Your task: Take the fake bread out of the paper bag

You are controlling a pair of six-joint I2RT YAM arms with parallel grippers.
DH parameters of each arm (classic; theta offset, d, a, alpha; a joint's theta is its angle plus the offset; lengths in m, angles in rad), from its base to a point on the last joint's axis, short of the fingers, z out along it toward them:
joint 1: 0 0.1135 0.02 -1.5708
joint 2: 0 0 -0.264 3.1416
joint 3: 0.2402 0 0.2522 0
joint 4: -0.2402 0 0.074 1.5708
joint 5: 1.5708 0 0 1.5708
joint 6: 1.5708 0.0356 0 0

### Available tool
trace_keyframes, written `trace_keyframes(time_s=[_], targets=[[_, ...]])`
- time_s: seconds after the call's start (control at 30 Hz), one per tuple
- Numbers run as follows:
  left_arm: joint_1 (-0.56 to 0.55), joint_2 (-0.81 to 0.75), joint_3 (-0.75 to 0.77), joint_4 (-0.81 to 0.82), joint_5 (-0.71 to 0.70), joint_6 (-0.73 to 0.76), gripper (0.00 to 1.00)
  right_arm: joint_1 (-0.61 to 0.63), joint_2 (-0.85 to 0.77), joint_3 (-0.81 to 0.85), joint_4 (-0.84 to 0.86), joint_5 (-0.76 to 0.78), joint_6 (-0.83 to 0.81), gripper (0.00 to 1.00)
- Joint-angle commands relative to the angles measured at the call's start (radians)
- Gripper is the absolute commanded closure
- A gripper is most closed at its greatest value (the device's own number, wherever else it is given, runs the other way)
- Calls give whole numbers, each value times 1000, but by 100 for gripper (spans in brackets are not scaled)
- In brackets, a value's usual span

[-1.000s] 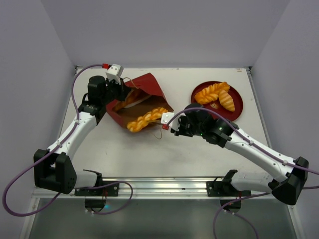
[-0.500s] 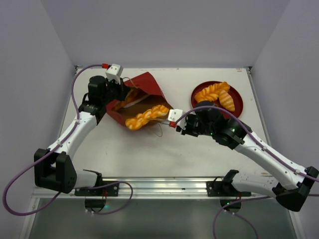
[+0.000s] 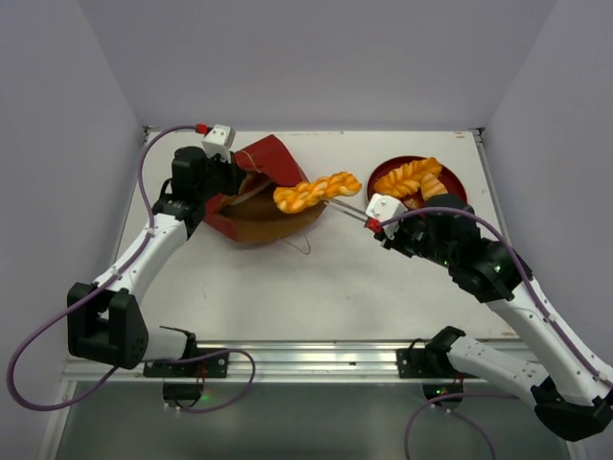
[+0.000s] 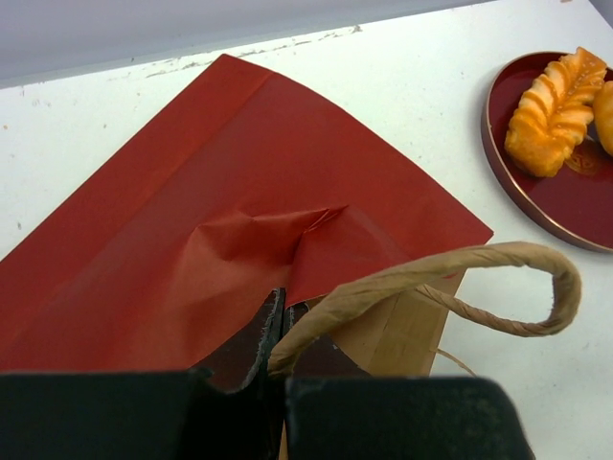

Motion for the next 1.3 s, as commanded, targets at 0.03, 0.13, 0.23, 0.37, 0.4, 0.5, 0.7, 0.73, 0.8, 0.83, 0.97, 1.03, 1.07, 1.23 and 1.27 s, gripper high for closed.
trace_keyframes(time_s=[0.03, 0.13, 0.23, 0.37, 0.4, 0.5, 0.7, 0.73, 0.8, 0.83, 0.97, 1.03, 1.07, 1.23, 1.27], targets=[[9, 9, 16, -32, -48, -4, 100, -61, -49, 40, 28, 100, 27, 100], [9, 7, 16, -32, -45, -4, 100, -106, -65, 16, 49, 168, 26, 100], [9, 0, 16, -32, -36, -6, 100, -140, -66, -18, 77, 234, 24, 100], [9, -16, 9, -30, -25, -4, 100, -207, -51, -56, 110, 292, 20, 100], [9, -23, 6, -29, -22, -1, 100, -222, -45, -72, 121, 298, 18, 100], [9, -33, -4, -27, -17, 3, 100, -297, -14, -99, 141, 297, 18, 100], [9, -40, -11, -23, 1, 5, 100, -425, 38, -188, 158, 239, 30, 100], [9, -40, -11, -23, 3, 5, 100, -431, 41, -198, 161, 235, 30, 100], [9, -42, -9, -23, 10, 5, 100, -442, 49, -225, 170, 231, 35, 100], [9, -42, -9, -21, 10, 5, 100, -442, 52, -230, 170, 231, 37, 100], [9, -46, -9, -21, 16, 2, 100, -445, 66, -259, 172, 225, 55, 100], [9, -46, -11, -23, 18, 3, 100, -445, 77, -279, 179, 231, 60, 100], [9, -46, -11, -23, 19, 3, 100, -446, 78, -285, 179, 231, 58, 100], [9, -46, -11, -23, 19, 3, 100, -446, 92, -320, 187, 238, 64, 100], [9, -48, -12, -23, 21, 3, 100, -446, 90, -326, 190, 243, 63, 100]])
